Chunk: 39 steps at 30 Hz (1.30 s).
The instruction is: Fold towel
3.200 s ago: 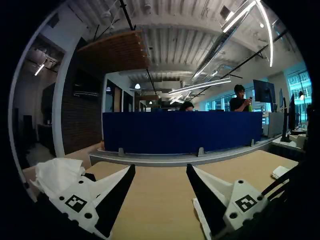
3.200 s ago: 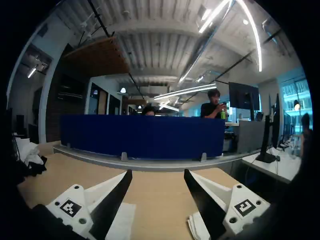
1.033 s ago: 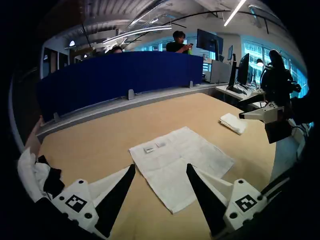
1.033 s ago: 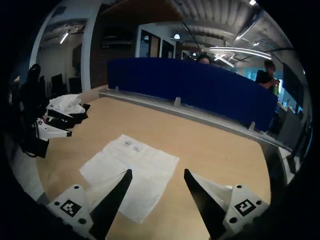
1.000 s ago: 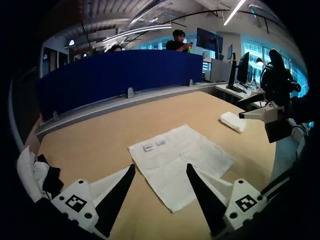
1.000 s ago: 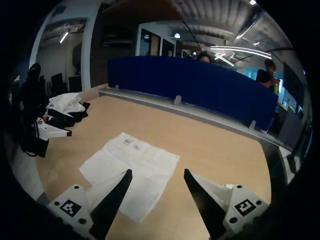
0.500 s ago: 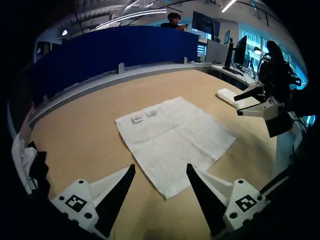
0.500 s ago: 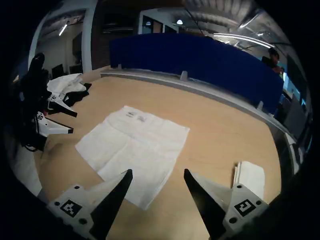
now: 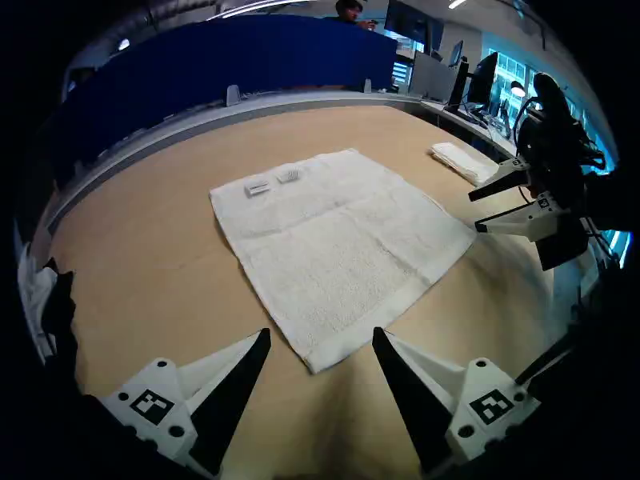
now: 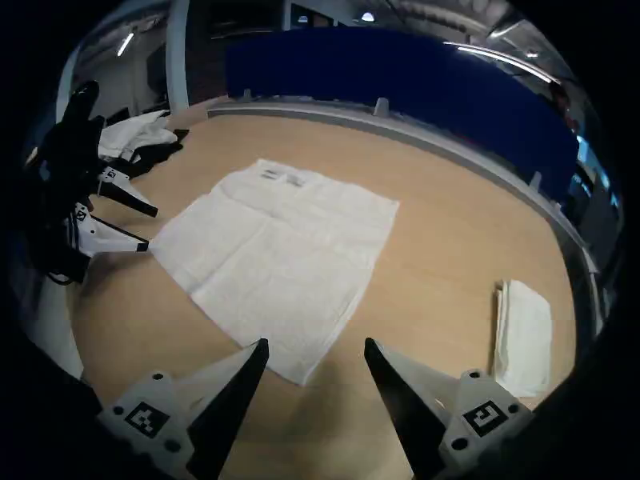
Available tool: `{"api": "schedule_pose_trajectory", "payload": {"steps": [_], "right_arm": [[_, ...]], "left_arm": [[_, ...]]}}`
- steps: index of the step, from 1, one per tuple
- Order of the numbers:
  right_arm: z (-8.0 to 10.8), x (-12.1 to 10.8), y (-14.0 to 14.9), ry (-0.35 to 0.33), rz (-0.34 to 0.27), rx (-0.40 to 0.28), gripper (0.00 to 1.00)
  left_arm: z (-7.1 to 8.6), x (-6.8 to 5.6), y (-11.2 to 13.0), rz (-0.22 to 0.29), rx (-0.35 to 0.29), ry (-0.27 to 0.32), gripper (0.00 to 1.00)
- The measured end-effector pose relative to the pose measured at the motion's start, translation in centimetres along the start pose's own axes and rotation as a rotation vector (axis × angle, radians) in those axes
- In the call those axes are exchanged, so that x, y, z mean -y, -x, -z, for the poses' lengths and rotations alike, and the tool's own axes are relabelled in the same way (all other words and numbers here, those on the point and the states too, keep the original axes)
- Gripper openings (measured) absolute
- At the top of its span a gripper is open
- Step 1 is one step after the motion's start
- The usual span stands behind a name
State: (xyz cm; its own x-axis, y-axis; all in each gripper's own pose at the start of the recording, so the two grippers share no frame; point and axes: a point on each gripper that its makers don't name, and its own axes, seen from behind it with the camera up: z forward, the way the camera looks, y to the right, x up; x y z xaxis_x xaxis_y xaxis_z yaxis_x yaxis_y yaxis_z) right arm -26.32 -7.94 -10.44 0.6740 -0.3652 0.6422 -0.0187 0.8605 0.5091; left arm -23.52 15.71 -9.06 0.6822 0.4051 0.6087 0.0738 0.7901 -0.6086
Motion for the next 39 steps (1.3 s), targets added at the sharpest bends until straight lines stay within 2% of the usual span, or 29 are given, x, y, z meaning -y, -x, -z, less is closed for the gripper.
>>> {"api": "schedule_pose_trajectory", "payload": {"steps": [9, 15, 23, 31, 37, 39], "right_arm": [[-0.2, 0.7, 2.3, -0.016, -0.005, 0.039, 0.83], [-0.5, 0.9, 2.7, -0.022, -0.024, 0.046, 0.65], [-1.0, 1.8, 3.2, -0.044, -0.051, 0.061, 0.49], [-1.0, 1.9, 3.4, -0.035, -0.064, 0.064, 0.41], [-0.9, 1.7, 3.5, -0.025, -0.050, 0.076, 0.33], [-0.9, 1.6, 3.5, -0.020, -0.041, 0.081, 0.31]], "left_arm": [[-0.4, -0.9, 1.8, -0.002, 0.047, -0.009, 0.92], [-0.6, -1.0, 2.1, 0.000, 0.062, -0.029, 0.86], [-0.6, -0.8, 2.2, 0.018, 0.065, -0.043, 0.79], [-0.5, -0.5, 2.3, 0.009, 0.067, -0.062, 0.71], [-0.6, 0.0, 2.4, 0.001, 0.069, -0.085, 0.56], [-0.6, 0.2, 2.4, -0.002, 0.069, -0.089, 0.56]]}}
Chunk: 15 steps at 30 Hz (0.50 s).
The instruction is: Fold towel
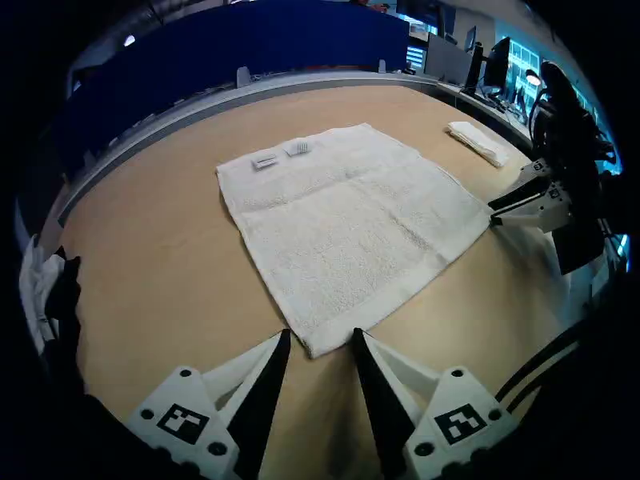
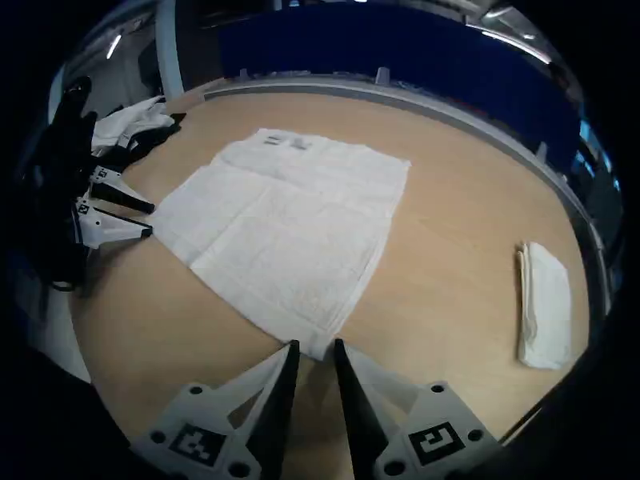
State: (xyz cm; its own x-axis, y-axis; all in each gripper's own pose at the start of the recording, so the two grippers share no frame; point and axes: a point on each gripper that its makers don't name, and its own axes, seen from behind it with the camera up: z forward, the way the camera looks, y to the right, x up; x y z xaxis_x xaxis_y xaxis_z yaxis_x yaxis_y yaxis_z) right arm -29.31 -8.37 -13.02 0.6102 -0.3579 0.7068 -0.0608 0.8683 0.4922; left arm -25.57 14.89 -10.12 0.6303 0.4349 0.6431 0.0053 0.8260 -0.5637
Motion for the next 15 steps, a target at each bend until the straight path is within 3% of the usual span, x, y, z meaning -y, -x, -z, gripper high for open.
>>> {"api": "schedule_pose_trajectory", "payload": {"steps": [4, 8, 15], "right_arm": [[0.02, 0.00, -0.05, 0.004, 0.013, 0.006, 0.20], [-0.11, -0.04, -0.06, 0.007, 0.009, 0.008, 0.18], [-0.04, 0.15, -0.22, -0.007, -0.015, 0.009, 0.15]], "left_arm": [[0.08, 0.10, 0.00, 0.002, -0.001, 0.000, 0.54], [0.10, 0.20, -0.02, 0.000, -0.003, -0.002, 0.53], [0.06, 0.64, -0.11, 0.003, 0.005, -0.015, 0.27]]}}
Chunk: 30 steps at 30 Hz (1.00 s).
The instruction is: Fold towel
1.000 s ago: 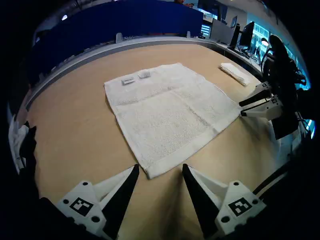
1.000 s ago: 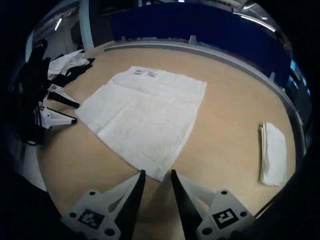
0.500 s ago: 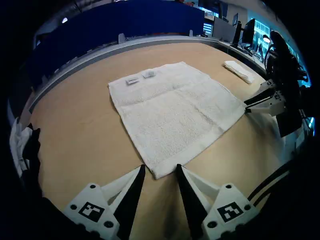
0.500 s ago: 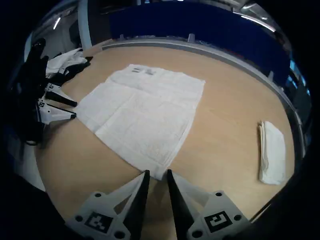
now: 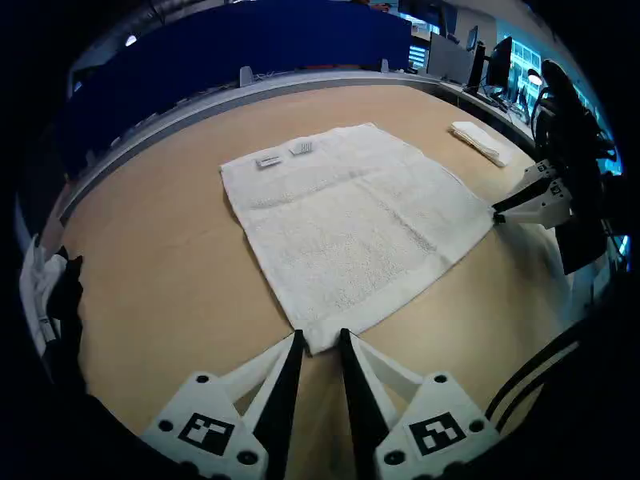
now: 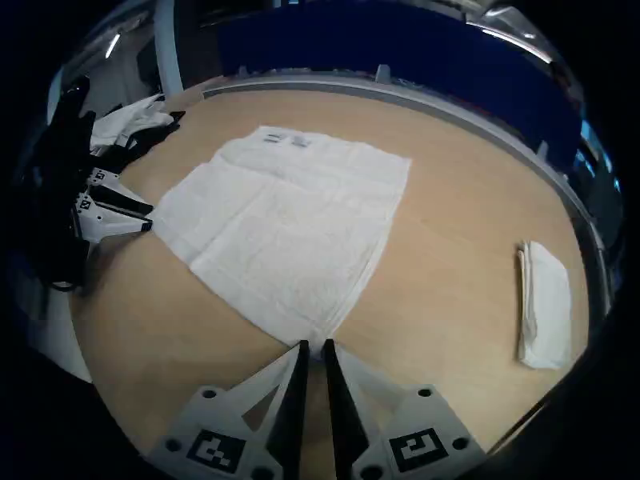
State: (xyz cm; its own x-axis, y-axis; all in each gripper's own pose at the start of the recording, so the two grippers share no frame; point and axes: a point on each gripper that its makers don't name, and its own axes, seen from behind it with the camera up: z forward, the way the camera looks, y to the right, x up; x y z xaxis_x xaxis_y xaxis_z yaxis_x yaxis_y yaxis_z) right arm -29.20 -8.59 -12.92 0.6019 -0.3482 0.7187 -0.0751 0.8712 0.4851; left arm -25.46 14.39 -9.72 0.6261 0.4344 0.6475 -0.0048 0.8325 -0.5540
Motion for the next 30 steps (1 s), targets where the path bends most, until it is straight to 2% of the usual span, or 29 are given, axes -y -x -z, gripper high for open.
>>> {"api": "schedule_pose_trajectory", "payload": {"steps": [3, 7, 18, 30], "right_arm": [[0.1, 0.2, -0.1, -0.006, -0.007, -0.004, 0.14], [0.1, 0.5, -0.3, -0.012, -0.016, -0.006, 0.14], [1.0, 0.2, -1.8, -0.004, -0.018, -0.031, 0.12], [4.3, 0.0, -5.4, 0.008, -0.020, -0.102, 0.12]], "left_arm": [[0.0, 0.4, 0.0, 0.006, 0.002, -0.013, 0.18], [0.1, 0.6, 0.1, 0.012, 0.006, -0.022, 0.13], [1.3, -0.1, -0.1, 0.043, 0.006, -0.011, 0.11], [4.4, -1.0, -2.8, 0.105, -0.022, -0.019, 0.11]]}}
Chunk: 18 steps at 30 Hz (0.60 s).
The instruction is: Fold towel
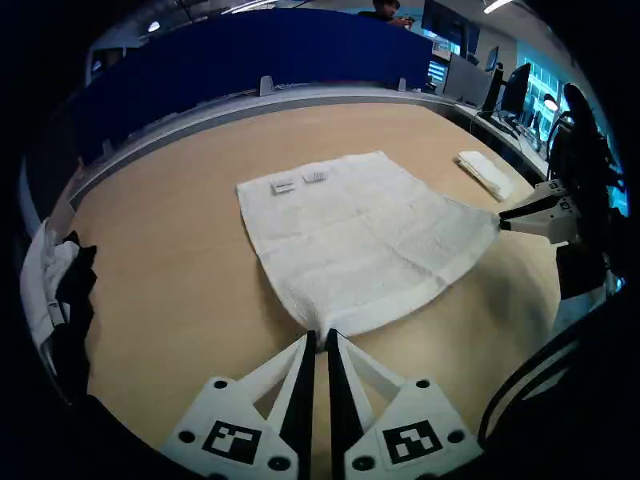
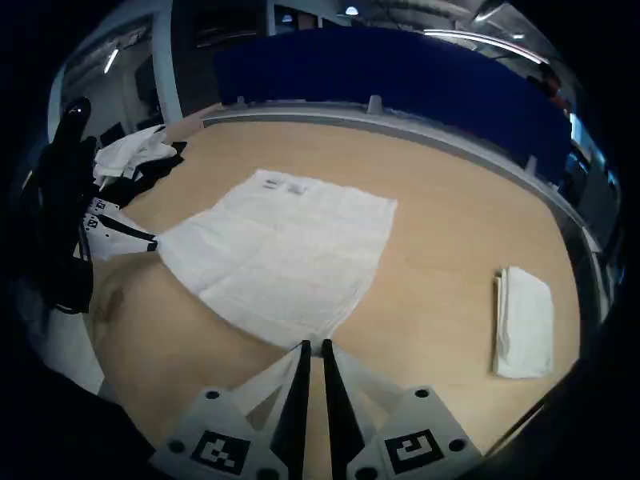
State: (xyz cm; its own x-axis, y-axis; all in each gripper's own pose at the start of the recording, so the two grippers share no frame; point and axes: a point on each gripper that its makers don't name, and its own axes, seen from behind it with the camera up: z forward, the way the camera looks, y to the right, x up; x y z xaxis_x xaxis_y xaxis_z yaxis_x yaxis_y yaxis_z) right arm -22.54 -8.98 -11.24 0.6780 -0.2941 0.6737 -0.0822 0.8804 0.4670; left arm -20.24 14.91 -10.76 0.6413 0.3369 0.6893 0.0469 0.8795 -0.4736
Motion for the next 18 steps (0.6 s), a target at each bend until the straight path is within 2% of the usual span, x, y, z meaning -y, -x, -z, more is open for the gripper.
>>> {"api": "schedule_pose_trajectory", "payload": {"steps": [12, 18], "right_arm": [[4.3, 0.3, -3.4, -0.003, -0.045, -0.065, 0.11], [6.2, 0.8, -4.3, 0.005, -0.030, -0.077, 0.11]], "left_arm": [[4.5, -1.4, -2.5, 0.029, -0.004, 0.028, 0.10], [6.2, -1.8, -3.1, 0.031, -0.004, 0.043, 0.10]]}}
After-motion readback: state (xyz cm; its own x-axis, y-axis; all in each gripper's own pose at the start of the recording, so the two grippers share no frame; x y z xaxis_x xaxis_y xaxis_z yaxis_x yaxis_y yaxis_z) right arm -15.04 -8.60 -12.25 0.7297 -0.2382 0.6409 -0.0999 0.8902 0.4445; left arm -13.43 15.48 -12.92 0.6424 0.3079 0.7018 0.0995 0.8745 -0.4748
